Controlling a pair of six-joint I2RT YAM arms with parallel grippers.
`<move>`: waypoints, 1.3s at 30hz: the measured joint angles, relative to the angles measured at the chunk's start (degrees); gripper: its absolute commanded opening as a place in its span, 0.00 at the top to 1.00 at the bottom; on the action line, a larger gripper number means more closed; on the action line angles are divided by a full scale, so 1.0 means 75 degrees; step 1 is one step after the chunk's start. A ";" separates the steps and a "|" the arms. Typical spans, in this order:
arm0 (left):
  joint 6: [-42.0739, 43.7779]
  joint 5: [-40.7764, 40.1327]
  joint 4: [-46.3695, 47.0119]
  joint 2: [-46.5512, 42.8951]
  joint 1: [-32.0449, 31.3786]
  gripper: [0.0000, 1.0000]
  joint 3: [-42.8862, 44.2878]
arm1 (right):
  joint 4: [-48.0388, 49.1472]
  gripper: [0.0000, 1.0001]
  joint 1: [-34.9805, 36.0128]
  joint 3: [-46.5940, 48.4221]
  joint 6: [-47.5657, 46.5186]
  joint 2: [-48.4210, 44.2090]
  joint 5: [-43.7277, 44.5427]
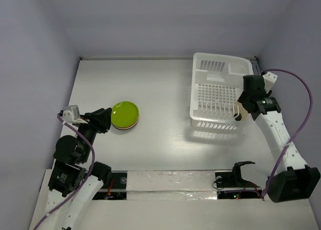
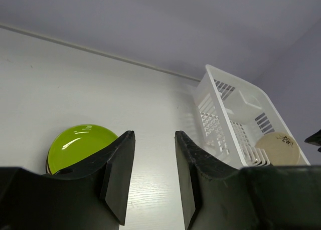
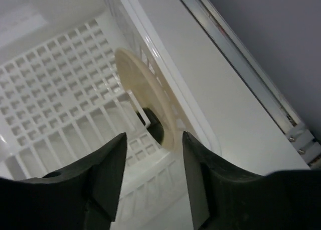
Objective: Unload the plates from the dish rack
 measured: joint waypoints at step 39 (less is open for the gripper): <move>0.0000 0.0143 0.0000 -0.0035 0.0000 0.65 -0.0003 | -0.2253 1.00 0.1218 0.1649 -0.0979 0.3413 0.2591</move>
